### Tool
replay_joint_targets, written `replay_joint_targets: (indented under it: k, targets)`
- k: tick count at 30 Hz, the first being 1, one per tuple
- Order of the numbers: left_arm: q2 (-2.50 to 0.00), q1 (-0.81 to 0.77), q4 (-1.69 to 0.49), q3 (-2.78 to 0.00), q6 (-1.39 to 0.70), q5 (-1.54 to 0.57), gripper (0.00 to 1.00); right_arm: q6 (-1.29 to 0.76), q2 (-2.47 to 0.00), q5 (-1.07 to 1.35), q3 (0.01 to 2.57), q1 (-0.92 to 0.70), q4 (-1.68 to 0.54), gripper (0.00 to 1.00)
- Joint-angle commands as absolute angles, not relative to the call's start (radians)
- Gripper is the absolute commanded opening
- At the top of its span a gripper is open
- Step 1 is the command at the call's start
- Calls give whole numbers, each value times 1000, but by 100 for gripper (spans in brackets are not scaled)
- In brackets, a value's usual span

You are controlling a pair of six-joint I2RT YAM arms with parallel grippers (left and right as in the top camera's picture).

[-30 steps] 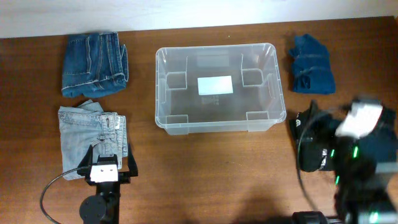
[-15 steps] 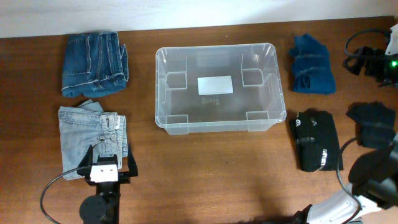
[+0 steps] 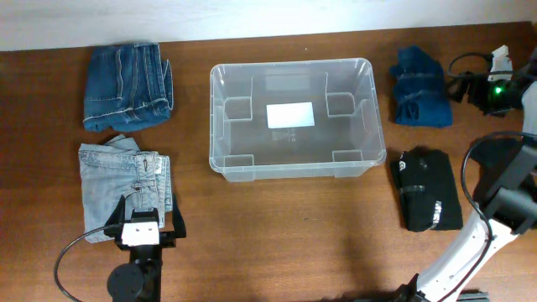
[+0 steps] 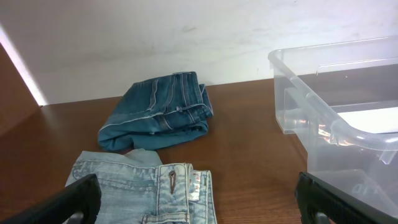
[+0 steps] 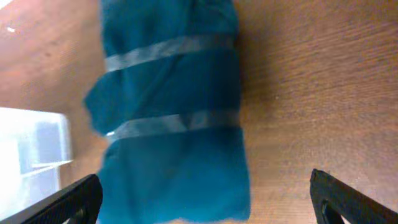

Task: Pack container
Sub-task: 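Move the right gripper over the dark-teal taped garment and lower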

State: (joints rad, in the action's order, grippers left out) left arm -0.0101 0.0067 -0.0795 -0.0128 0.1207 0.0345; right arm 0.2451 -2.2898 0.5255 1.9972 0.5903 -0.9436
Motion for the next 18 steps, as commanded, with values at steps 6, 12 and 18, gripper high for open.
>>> replay_joint_targets:
  k: [6, 12, 18]
  targets:
    - [-5, 2, -81, -9, 137, 42, 99, 258, -2379, 550, 2017, 577, -873, 99]
    - [-5, 2, -81, -9, 137, 42, 99, 258, -2411, 548, 2014, 529, -851, 99]
    - [-5, 2, -81, -9, 137, 42, 99, 258, -2444, 539, 2014, 502, -851, 99]
